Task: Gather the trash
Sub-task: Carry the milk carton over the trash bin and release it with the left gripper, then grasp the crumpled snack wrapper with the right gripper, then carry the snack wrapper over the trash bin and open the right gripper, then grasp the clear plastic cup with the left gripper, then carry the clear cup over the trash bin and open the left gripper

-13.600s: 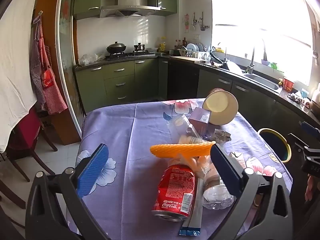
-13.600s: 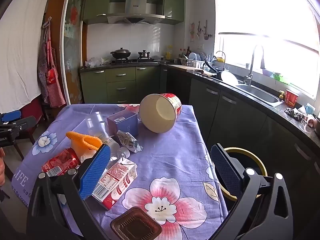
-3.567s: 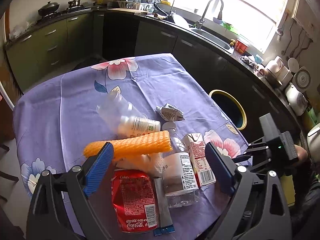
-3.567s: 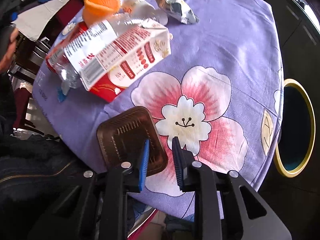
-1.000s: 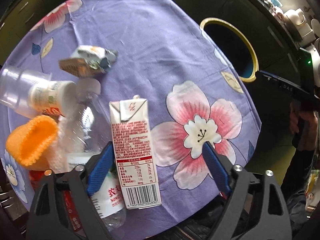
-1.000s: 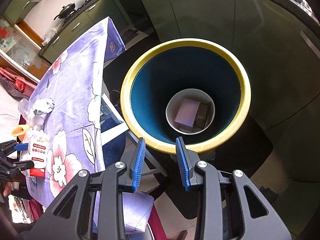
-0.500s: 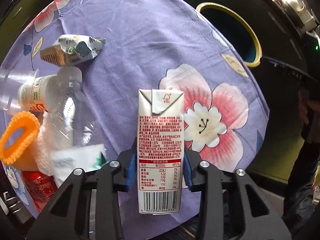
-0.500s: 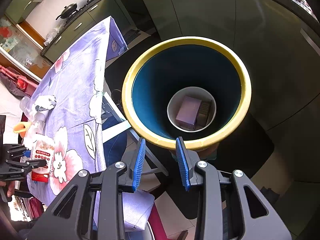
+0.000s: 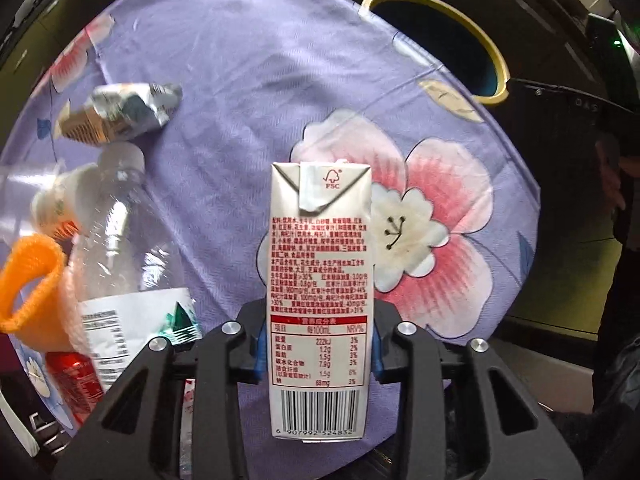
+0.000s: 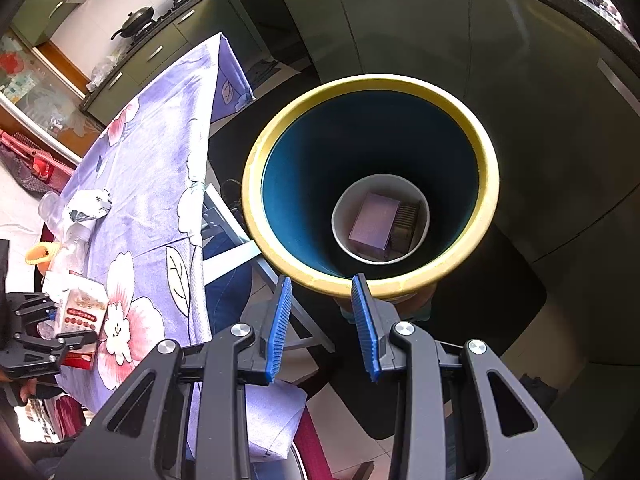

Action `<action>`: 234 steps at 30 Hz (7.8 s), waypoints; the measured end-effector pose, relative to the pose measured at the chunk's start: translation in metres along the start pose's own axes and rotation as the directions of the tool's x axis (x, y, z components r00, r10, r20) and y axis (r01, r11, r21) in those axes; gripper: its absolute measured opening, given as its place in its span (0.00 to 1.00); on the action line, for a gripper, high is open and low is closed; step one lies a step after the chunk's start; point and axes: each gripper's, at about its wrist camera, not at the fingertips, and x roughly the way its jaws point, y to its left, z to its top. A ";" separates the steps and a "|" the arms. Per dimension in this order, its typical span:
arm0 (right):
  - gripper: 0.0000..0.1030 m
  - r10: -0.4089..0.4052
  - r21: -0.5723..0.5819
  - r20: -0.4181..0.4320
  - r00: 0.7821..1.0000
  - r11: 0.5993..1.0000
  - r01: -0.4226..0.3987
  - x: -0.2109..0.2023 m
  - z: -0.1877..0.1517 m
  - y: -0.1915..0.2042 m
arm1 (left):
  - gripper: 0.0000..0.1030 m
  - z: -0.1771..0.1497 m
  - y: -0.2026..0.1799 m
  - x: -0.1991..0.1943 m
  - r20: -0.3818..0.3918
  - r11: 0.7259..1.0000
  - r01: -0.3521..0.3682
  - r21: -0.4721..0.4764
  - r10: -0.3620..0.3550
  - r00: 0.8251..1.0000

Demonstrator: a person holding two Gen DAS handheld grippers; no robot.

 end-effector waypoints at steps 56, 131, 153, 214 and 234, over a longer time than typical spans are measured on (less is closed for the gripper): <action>0.45 -0.055 -0.067 0.089 0.995 0.996 0.061 -0.064 -0.011 0.035 | 0.90 0.085 0.024 -0.162 0.666 0.982 0.148 0.121 -0.191 0.721; 0.46 -0.208 0.021 0.158 0.965 0.978 0.207 -0.007 0.078 0.100 | 0.93 -0.099 0.248 -0.123 0.773 0.947 0.139 -0.290 0.146 0.618; 0.56 -0.102 -0.056 0.199 0.975 0.992 0.115 -0.025 0.034 0.137 | 0.93 -0.087 0.238 -0.116 0.731 0.948 0.155 -0.279 0.104 0.675; 0.56 -0.040 0.037 0.213 0.976 0.999 0.033 -0.018 -0.010 0.059 | 0.56 0.042 0.127 -0.145 0.595 0.966 0.209 -0.153 -0.079 0.800; 0.60 -0.138 0.184 0.290 0.947 0.979 0.086 -0.078 -0.059 -0.025 | 0.76 0.215 -0.103 -0.073 0.519 0.972 0.177 0.154 -0.232 0.823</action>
